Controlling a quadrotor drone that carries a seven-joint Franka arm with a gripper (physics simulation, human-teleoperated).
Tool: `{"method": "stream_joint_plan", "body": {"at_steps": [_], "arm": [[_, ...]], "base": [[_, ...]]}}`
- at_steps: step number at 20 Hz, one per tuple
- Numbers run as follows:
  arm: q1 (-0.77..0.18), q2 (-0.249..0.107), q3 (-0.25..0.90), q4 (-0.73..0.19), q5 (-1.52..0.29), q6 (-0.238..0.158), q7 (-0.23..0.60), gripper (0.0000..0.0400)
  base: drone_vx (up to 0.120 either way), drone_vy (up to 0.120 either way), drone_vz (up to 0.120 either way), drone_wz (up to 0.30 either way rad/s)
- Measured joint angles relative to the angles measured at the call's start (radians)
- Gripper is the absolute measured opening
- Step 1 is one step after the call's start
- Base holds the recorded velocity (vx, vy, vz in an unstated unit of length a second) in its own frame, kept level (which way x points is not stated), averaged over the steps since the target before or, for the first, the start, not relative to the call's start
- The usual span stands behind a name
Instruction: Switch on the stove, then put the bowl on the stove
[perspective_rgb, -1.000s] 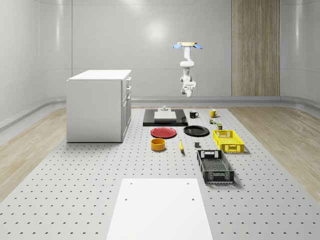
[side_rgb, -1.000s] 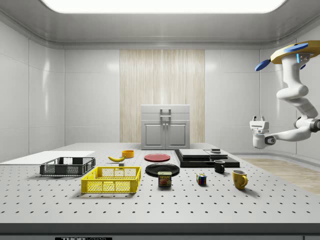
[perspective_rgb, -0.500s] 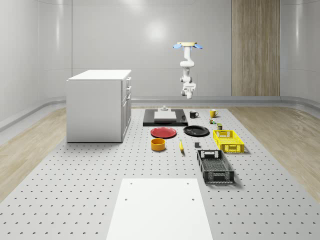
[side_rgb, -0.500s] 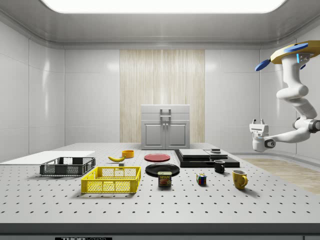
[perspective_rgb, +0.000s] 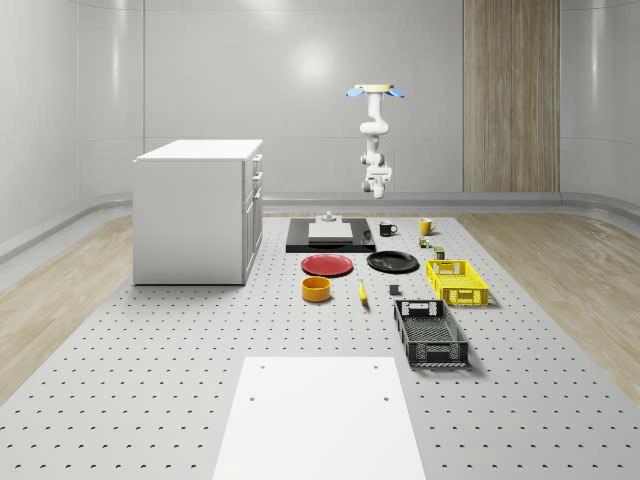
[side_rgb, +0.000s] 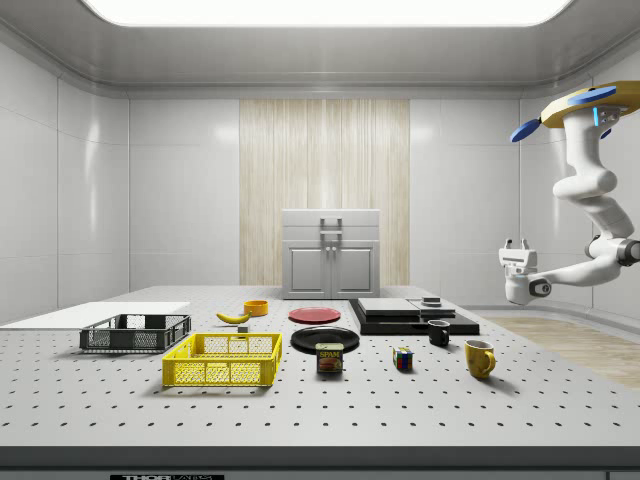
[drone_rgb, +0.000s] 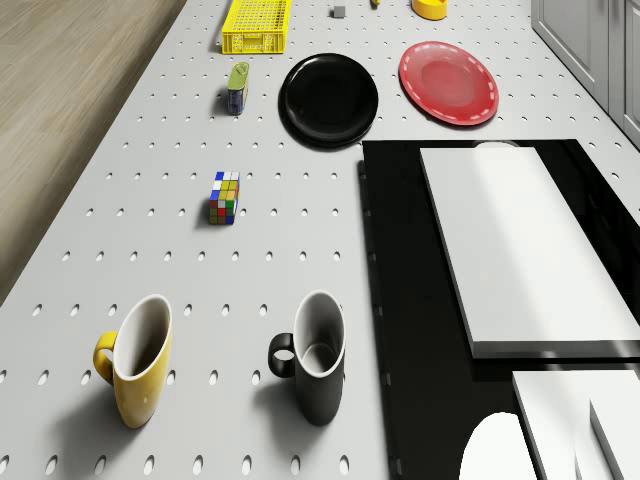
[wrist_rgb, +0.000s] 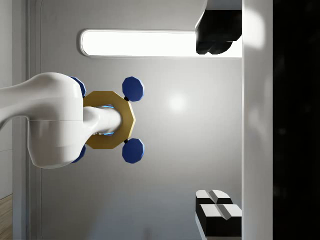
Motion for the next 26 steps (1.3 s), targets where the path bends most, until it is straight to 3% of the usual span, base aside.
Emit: {"method": "stream_joint_plan", "body": {"at_steps": [5,8,26], "arm": [[-0.001,-0.002,0.001,-0.002,0.0,0.003,0.0,0.04],[-0.001,-0.004,0.001,-0.003,-0.001,0.005,0.0,0.04],[-0.009,-0.013,0.024,-0.013,-0.032,0.019,0.003,0.04]], "base": [[0.0,-0.008,0.0,0.0],[0.0,-0.12,0.0,0.0],[0.12,-0.12,0.0,0.0]]}}
